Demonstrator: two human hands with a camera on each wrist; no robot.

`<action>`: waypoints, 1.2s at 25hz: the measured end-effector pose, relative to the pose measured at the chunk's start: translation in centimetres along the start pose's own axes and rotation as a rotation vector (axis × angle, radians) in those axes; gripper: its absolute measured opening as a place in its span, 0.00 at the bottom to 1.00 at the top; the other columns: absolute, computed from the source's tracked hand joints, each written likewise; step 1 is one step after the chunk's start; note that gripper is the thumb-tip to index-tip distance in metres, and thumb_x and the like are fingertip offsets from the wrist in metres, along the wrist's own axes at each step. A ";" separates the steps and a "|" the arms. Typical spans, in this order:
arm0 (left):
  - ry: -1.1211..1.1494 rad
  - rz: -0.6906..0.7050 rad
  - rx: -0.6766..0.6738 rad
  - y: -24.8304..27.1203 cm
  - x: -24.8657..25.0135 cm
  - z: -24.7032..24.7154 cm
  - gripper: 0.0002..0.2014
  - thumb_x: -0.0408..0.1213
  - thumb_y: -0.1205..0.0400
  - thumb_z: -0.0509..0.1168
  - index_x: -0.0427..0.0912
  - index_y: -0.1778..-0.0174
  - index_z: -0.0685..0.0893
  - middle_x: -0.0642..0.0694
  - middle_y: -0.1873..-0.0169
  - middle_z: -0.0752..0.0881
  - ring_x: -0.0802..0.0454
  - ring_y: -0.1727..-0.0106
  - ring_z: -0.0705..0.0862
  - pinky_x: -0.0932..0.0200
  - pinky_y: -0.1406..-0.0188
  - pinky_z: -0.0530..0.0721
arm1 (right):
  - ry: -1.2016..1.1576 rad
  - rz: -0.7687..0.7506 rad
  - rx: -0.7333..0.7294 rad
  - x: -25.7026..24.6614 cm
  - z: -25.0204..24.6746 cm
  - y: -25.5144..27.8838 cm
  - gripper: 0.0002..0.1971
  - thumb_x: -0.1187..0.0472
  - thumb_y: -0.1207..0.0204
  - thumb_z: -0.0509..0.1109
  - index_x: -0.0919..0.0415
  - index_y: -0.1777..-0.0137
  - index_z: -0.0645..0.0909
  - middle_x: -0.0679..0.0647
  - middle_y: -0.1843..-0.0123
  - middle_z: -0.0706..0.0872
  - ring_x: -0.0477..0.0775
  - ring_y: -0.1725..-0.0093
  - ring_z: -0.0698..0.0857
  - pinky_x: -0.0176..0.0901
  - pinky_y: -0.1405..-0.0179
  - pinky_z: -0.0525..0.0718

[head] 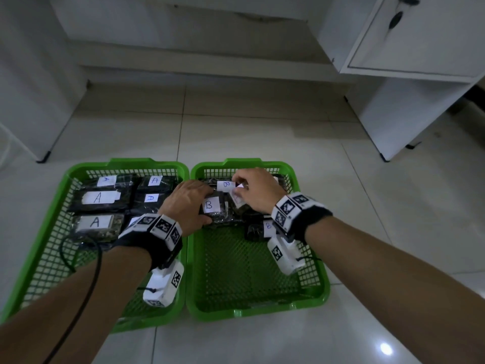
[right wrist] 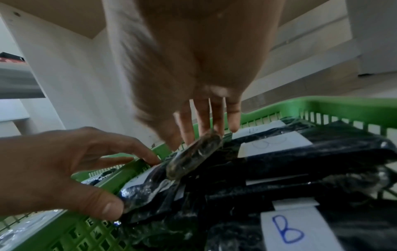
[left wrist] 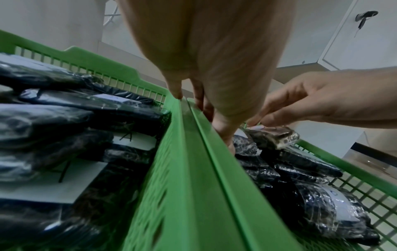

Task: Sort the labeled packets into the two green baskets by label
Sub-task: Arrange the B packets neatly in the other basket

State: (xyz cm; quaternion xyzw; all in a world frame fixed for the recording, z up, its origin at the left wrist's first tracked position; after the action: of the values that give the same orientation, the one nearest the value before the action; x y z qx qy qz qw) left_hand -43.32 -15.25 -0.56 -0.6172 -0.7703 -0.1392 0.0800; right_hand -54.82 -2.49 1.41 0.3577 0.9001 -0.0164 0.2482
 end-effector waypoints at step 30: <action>0.160 -0.197 0.029 1.1 -0.4 0.7 0.35 0.37 0.18 0.62 0.38 0.16 0.55 0.39 0.14 0.49 0.37 0.16 0.60 0.45 0.19 0.66 | 0.196 -0.097 0.011 0.5 1.2 2.0 0.37 0.52 0.38 0.82 0.55 0.27 0.77 0.51 0.26 0.73 0.53 0.25 0.69 0.51 0.23 0.72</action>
State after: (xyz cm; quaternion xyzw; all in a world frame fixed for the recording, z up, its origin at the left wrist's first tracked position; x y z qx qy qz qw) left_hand -42.11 -15.19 -1.26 -0.5244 -0.8202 -0.1840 0.1359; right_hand -53.29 -0.94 0.40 0.3152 0.9361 0.0015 0.1561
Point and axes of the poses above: each hand's wrist, its own y-axis away from the middle knuckle, its own z-axis out of the palm, x = y × z, the point moved 5 cm from there along -y, towards the middle knuckle
